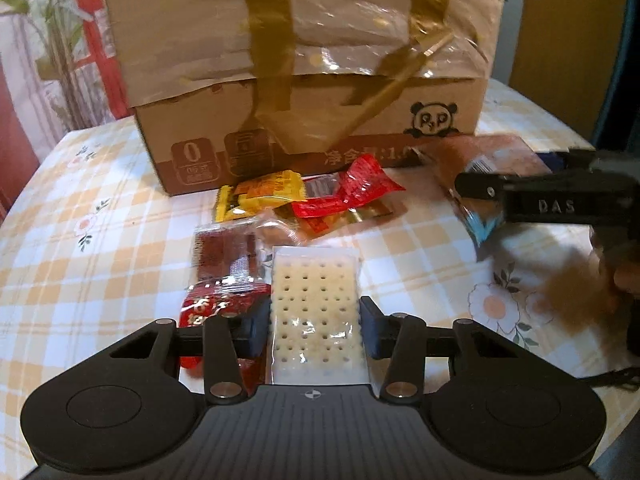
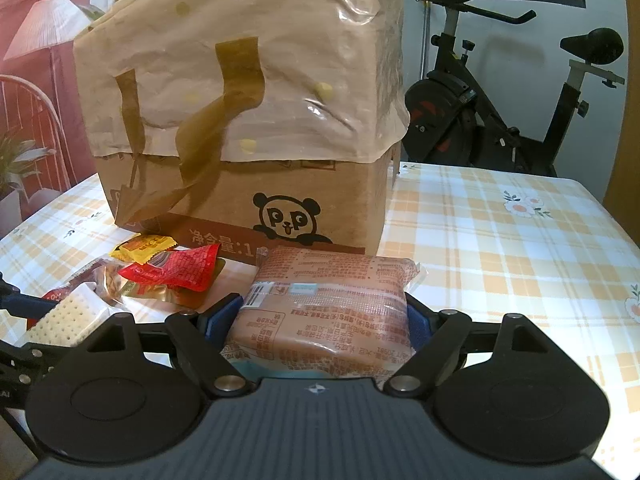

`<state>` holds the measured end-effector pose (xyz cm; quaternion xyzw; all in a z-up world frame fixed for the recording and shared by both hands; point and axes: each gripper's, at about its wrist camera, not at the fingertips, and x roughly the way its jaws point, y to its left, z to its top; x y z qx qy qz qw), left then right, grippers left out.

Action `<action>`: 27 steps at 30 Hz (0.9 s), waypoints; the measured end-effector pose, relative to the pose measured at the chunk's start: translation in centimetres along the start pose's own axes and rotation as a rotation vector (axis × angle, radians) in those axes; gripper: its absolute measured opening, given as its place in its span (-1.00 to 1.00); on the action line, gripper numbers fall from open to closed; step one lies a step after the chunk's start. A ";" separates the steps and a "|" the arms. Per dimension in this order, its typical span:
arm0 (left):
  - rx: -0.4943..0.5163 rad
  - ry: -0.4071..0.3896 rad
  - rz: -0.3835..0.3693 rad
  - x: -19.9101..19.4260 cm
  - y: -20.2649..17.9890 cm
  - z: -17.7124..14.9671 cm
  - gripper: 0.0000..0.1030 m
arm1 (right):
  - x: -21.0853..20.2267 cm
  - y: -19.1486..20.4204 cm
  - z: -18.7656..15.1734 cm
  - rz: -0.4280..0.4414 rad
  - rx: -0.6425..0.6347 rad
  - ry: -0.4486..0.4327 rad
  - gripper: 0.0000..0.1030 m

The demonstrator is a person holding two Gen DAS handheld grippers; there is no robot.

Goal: Organize snacks
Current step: 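Grasp the wrapped bread cake with the right gripper while the left gripper grasps the white cracker packet, then lift the bread cake and cracker packet and carry them over the box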

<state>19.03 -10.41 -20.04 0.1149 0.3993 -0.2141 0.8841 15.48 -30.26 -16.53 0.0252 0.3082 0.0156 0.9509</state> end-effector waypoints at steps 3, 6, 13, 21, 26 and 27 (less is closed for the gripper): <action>-0.042 -0.050 -0.033 -0.9 0.7 0.0 -0.06 | -0.1 -0.1 0.0 0.004 0.001 0.001 0.62; -0.054 -0.087 -0.030 -1.5 0.9 0.3 -0.06 | -0.1 -0.1 0.0 0.012 0.002 -0.001 0.62; -0.067 -0.083 -0.027 -1.4 0.9 0.6 -0.06 | -0.1 -0.4 0.0 0.031 0.013 0.000 0.62; -0.079 -0.100 -0.027 -1.7 1.4 0.6 -0.06 | -0.1 -0.5 0.0 0.037 0.020 0.000 0.62; -0.100 -0.121 -0.024 -2.2 1.8 0.7 -0.06 | -0.2 -0.5 0.0 0.036 0.021 -0.005 0.60; -0.103 -0.124 -0.025 -2.3 1.9 0.7 -0.06 | -0.2 -0.5 0.0 0.036 0.021 -0.008 0.60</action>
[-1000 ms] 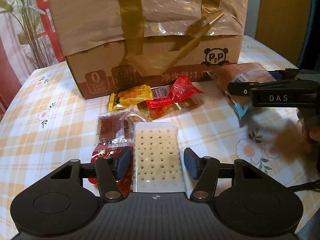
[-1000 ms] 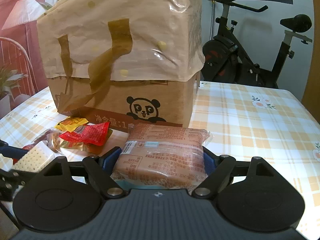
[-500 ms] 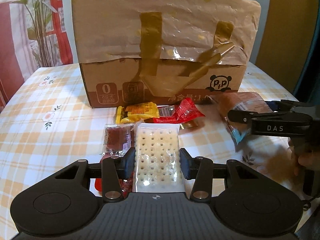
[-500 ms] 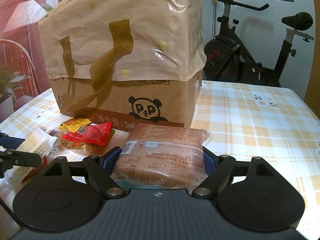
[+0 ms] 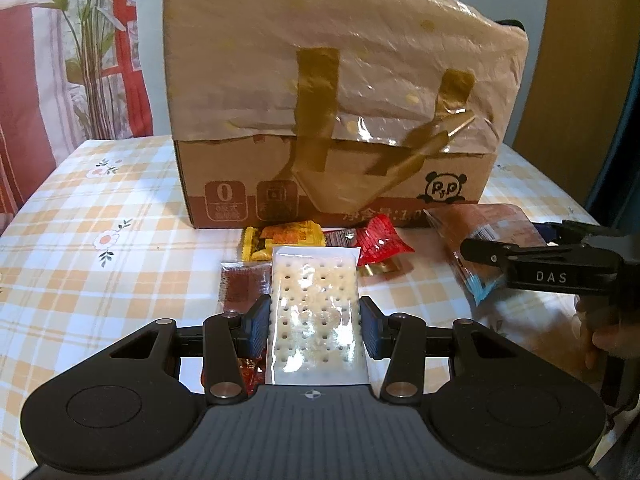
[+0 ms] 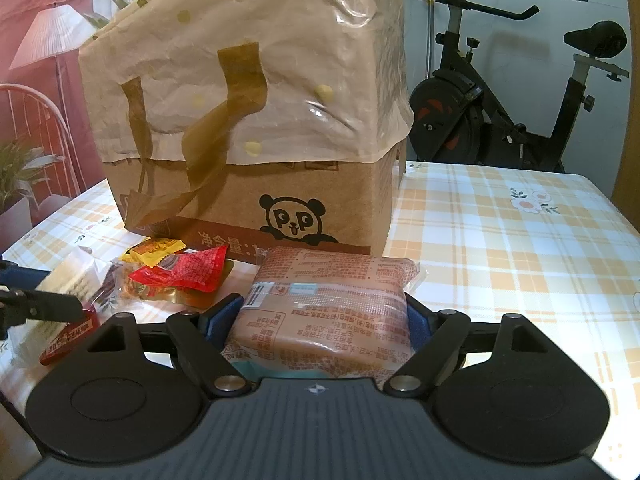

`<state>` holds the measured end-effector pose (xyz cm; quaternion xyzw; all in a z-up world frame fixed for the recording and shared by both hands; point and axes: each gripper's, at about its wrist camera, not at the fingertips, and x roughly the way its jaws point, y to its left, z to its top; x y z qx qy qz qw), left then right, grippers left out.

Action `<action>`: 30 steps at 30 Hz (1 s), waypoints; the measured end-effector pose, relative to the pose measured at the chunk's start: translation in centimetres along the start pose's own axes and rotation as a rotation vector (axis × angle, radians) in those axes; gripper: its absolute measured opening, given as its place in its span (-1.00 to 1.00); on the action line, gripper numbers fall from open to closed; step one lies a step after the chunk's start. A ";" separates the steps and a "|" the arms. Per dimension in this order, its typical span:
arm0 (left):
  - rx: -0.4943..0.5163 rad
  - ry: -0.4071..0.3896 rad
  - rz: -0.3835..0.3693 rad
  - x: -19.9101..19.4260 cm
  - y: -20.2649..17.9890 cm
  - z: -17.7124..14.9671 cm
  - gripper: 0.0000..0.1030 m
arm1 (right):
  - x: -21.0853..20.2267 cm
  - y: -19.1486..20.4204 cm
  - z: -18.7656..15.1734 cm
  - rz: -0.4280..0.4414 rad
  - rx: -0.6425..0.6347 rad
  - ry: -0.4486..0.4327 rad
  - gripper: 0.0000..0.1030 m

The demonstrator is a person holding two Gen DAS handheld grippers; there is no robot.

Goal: Organize snacks
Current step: 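Lift the bread cake and cracker packet and carry them over the box, then open both grippers to drop the bread cake and crackers into the box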

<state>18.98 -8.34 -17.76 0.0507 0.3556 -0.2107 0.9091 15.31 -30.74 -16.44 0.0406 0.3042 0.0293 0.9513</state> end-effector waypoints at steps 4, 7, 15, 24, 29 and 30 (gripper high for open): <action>-0.021 -0.028 0.003 -0.6 0.6 0.3 -0.06 | -0.6 0.0 -0.1 -0.004 0.006 -0.018 0.60; -0.045 -0.058 0.015 -1.3 1.3 0.7 -0.06 | -1.7 0.2 -0.1 -0.018 0.002 -0.033 0.60; -0.043 -0.183 0.059 -4.2 2.6 3.3 -0.06 | -6.1 0.9 1.1 -0.022 -0.020 -0.108 0.60; -0.002 -0.308 0.025 -7.3 3.1 9.8 -0.06 | -10.5 3.2 7.5 0.036 -0.110 -0.322 0.60; 0.025 -0.386 -0.004 -7.9 2.6 14.3 -0.06 | -11.0 3.5 11.6 0.074 -0.105 -0.408 0.60; 0.025 -0.395 -0.009 -7.9 2.4 15.2 -0.06 | -10.7 3.4 12.5 0.074 -0.104 -0.417 0.60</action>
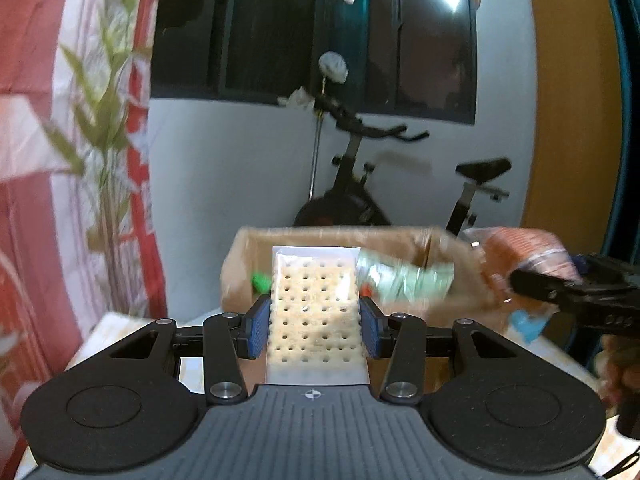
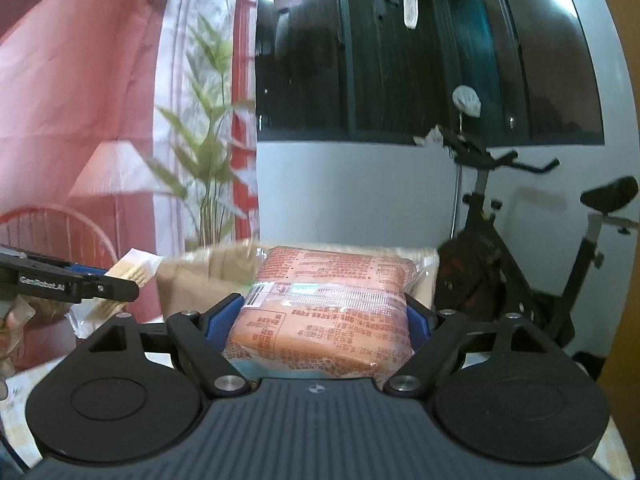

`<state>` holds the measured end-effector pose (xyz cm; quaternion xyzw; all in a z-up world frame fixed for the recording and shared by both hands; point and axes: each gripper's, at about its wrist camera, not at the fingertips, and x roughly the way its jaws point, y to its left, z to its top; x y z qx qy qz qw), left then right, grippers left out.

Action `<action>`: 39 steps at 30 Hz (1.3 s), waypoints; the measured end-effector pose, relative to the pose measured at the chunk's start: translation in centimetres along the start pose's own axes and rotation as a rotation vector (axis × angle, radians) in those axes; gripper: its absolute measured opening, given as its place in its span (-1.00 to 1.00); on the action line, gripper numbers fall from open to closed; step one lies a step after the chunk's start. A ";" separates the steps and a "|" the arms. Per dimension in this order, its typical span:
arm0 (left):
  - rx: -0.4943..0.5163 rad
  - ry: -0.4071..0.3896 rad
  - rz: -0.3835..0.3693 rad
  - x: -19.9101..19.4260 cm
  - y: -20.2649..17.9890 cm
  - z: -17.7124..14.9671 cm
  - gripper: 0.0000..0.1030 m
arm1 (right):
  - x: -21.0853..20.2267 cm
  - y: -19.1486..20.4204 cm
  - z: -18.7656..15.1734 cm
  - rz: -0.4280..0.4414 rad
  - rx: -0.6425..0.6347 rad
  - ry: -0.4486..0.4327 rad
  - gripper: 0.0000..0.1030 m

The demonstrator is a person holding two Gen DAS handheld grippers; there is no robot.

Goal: Organize snacks
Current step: 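Open both grippers to drop the bread cake and crackers into the box, then move both grippers from the box back to the snack pile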

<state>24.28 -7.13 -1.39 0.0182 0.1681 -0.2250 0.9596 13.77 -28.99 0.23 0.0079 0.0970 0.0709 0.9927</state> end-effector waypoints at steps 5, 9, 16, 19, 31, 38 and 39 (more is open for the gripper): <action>0.011 -0.012 -0.009 3.6 -1.2 3.2 -0.06 | 4.2 -1.3 2.9 -0.010 0.020 -0.019 0.60; 0.007 0.016 -0.003 7.1 -1.8 4.2 -0.06 | 8.4 -1.5 3.9 -0.042 0.017 0.026 0.60; -0.022 0.094 0.011 11.9 -0.8 3.1 -0.05 | 12.3 -1.1 2.1 -0.113 -0.093 0.125 0.61; -0.006 0.125 0.021 12.7 -0.7 2.6 0.18 | 12.8 -1.8 1.1 -0.095 -0.058 0.169 0.66; -0.022 0.097 0.028 9.0 0.4 2.1 0.42 | 9.2 -1.6 1.5 -0.047 0.008 0.080 0.88; -0.065 0.088 0.027 3.8 2.6 0.7 0.42 | 5.6 0.5 0.4 -0.020 0.046 0.029 0.88; -0.073 0.085 0.026 3.1 3.0 0.3 0.42 | 5.1 0.9 0.1 -0.017 0.051 0.025 0.88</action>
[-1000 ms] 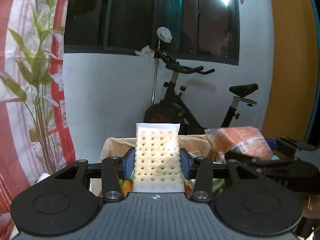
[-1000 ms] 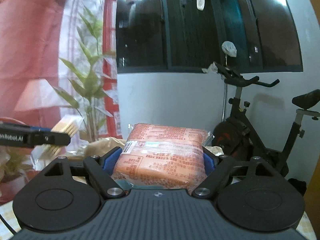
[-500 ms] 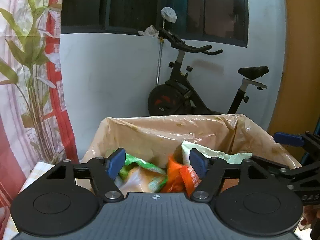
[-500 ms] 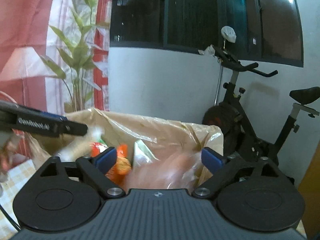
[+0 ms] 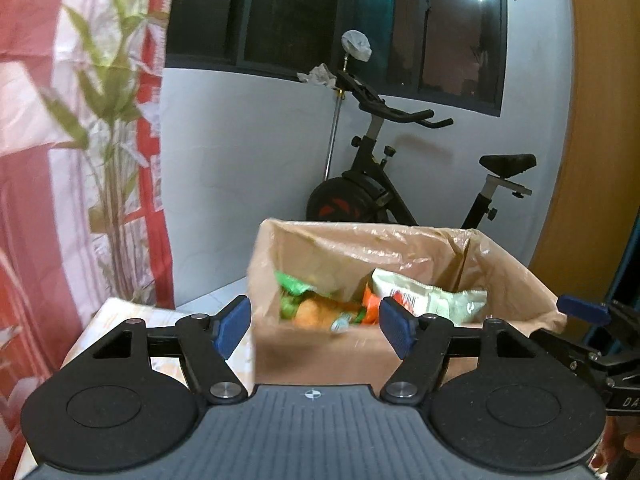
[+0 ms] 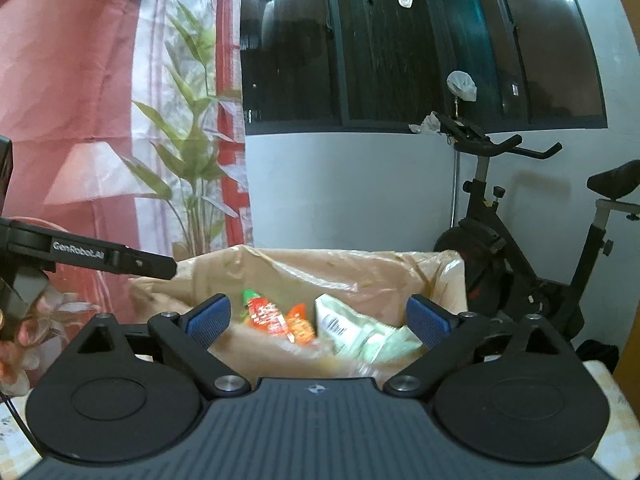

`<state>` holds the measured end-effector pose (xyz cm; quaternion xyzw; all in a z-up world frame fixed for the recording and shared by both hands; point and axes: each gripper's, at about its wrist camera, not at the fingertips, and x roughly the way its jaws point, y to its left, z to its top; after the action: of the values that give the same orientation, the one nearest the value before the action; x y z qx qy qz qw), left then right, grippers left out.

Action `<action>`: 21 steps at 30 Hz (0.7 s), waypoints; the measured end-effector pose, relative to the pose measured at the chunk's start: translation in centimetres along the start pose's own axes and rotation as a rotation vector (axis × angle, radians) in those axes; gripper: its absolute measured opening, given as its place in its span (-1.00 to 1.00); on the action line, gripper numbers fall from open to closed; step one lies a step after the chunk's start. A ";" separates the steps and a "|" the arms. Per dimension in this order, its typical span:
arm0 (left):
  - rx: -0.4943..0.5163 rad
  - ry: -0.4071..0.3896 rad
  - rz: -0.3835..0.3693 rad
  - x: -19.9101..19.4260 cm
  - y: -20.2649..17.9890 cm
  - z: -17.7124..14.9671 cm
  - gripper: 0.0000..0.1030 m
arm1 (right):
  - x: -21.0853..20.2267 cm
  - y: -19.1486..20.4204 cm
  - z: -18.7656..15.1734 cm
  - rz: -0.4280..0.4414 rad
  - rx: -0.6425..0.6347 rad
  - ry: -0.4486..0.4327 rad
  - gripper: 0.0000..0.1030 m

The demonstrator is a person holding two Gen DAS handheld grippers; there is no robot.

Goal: Organize snacks
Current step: 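Move both grippers from the box back to the snack pile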

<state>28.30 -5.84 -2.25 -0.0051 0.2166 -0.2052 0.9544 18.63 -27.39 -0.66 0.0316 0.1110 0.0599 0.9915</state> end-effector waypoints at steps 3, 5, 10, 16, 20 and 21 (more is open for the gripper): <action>-0.038 0.005 -0.001 -1.5 1.5 -1.7 0.41 | -1.2 1.1 -1.2 -0.003 -0.003 -0.003 0.87; -0.075 0.028 0.009 -1.9 2.5 -3.2 0.40 | -1.9 2.2 -2.3 -0.035 -0.041 -0.010 0.87; -0.137 0.117 0.049 -1.5 4.1 -7.2 0.38 | -2.4 3.1 -4.9 -0.009 -0.033 0.034 0.84; -0.151 0.183 0.063 -0.6 4.8 -10.6 0.37 | -1.6 2.6 -7.4 -0.020 0.015 0.127 0.77; -0.154 0.214 0.062 0.1 4.8 -12.2 0.36 | -0.6 1.8 -9.3 -0.038 0.059 0.209 0.65; -0.150 0.218 0.063 0.3 4.6 -12.7 0.35 | -0.4 1.5 -9.8 -0.041 0.076 0.233 0.62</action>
<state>25.05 -0.71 -14.33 -0.0476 0.3337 -0.1576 0.9282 15.84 -25.46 -10.00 0.0598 0.2283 0.0385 0.9710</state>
